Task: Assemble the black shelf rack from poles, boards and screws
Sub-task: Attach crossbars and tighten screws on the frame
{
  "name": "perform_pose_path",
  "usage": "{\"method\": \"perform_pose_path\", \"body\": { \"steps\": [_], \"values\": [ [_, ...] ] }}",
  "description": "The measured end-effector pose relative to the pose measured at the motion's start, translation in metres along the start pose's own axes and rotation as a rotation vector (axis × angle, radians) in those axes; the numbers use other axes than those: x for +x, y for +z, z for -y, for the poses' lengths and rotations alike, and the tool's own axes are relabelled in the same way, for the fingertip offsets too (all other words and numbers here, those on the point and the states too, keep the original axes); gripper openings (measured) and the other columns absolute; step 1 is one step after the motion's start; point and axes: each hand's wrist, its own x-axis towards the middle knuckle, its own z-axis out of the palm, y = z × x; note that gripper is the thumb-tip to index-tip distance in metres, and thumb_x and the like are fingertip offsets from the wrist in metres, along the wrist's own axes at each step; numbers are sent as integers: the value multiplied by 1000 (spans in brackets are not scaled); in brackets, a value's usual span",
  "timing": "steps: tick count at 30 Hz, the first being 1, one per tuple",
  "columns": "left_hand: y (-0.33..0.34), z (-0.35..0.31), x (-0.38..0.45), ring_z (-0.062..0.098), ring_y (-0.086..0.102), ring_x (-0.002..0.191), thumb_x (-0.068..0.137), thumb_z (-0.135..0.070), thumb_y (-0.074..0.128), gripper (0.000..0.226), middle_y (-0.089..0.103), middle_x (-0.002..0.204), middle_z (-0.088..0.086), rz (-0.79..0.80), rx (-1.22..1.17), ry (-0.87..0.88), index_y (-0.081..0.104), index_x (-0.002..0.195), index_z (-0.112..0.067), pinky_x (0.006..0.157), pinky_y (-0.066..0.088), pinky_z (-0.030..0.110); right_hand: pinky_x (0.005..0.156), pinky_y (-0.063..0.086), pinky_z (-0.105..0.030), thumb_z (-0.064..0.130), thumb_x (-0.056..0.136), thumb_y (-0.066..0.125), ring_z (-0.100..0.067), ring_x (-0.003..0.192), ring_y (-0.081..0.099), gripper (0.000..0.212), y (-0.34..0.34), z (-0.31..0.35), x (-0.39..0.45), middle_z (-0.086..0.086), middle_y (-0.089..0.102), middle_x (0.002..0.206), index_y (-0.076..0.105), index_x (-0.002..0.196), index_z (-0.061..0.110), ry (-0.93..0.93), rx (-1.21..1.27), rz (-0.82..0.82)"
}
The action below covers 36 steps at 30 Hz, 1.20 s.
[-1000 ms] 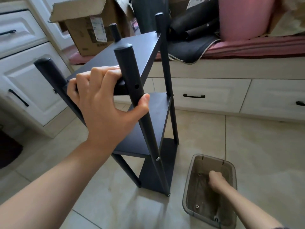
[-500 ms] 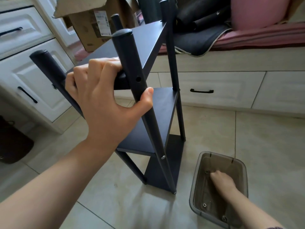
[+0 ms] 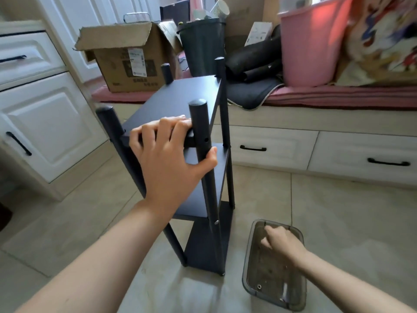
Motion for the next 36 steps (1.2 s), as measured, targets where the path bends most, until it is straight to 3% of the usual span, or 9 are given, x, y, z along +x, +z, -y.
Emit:
{"method": "perform_pose_path", "body": {
  "steps": [2,4,8,13,17,21,25,30,36],
  "values": [
    [-3,1,0,26,52,108,80,-61,59,47,65,111,-1,4,-9,5,67,105,-22,98,31,44,58,43,-30,27,91,53,-19,71,62,19,-31,14,-18,-2,64,77,49,77,16,-20,177,-100],
    [-6,1,0,25,51,109,82,-63,58,50,65,113,0,4,-31,18,67,109,-22,99,30,43,50,40,-16,27,91,60,-4,59,56,26,-70,34,-36,7,60,65,50,67,23,-51,328,-188],
    [-14,1,1,27,56,118,85,-67,55,59,66,120,1,77,-67,16,68,118,-19,103,33,46,49,40,-7,19,88,68,4,51,59,21,-150,83,-66,5,67,56,63,67,23,-141,513,-296],
    [-22,2,1,30,55,125,85,-72,48,71,65,129,2,199,-94,-11,67,126,-18,108,34,54,54,46,-12,11,84,68,-6,64,71,10,-221,134,-95,3,73,65,73,79,19,-221,794,-510],
    [-29,1,4,30,52,130,84,-71,52,72,63,134,2,260,-122,-32,65,130,-18,111,32,55,72,57,-32,11,83,70,-12,75,74,6,-236,159,-112,0,75,72,73,84,17,-253,1057,-672],
    [-30,8,2,30,51,132,79,-68,64,74,60,138,3,280,-139,13,62,133,-17,111,30,55,80,59,-36,10,84,75,-18,82,75,6,-224,165,-120,-4,76,79,73,88,14,-317,1259,-668],
    [-33,16,3,31,50,133,78,-73,63,80,59,140,4,316,-162,43,61,135,-17,110,29,54,77,59,-27,10,81,78,-20,82,75,9,-217,167,-118,-4,77,79,74,87,14,-378,1255,-686],
    [-37,18,3,30,46,136,73,-55,81,80,56,144,3,354,-151,49,56,141,-20,111,25,50,79,58,-27,12,79,80,-20,84,75,11,-212,167,-116,-4,77,81,75,88,16,-423,1253,-705],
    [-39,17,3,29,42,139,72,-48,85,83,52,147,1,381,-148,42,53,144,-21,114,22,49,76,57,-22,8,80,79,-20,82,75,11,-207,168,-114,-5,77,82,74,90,10,-453,1267,-656]
  ]
}}
